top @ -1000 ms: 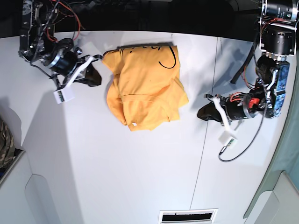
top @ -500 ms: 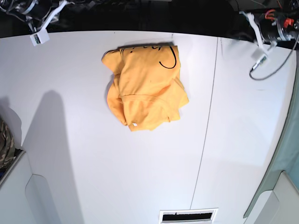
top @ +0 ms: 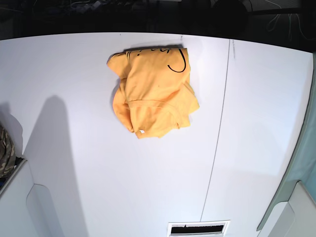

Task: Layout the t-shirt on the table in an organized manner, then fold the t-shirt properly

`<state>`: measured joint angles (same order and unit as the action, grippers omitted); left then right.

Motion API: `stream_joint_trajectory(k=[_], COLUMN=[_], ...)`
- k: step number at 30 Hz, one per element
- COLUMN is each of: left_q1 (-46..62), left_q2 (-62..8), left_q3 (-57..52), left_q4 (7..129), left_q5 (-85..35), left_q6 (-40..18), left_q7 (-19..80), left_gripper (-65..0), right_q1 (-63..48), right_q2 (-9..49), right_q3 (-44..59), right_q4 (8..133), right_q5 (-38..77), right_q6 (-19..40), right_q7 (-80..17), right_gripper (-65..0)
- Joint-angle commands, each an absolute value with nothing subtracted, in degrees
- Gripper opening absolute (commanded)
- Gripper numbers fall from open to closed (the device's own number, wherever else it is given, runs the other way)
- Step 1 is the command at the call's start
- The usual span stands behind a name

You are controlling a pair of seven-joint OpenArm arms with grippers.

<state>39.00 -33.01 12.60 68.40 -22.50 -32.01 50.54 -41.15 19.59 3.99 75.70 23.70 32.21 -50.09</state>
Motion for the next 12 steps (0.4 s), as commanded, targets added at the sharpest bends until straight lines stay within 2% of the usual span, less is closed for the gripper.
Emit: stream_joint_trajectory(k=[1,6,12], left_q1=[37.95,27.77,15.64], left_q2=[-33.63,-30.26,-20.95], left_q3=[14.44,25.98,34.5], left_q4=[66.72,57.19,42.92], left_q5=[-23.05,-23.03,-20.4], left_q6=[-32.29,-31.83,-26.13], left_q7=[50.65,50.33,44.84], left_gripper=[-65.0,-65.0,-65.0], right_q1=[-40.84,-34.02,-25.26], right_q2=[20.29,20.29,19.99], right_q3=[3.31,-1.67,-6.7], right_q4=[73.47,60.18,53.17], right_q5=[22.76,19.03,19.05], right_q6=[32.32,29.8,29.78], right_q7=[-50.17,-50.46,-50.35], right_gripper=[-65.0,-65.0,-65.0])
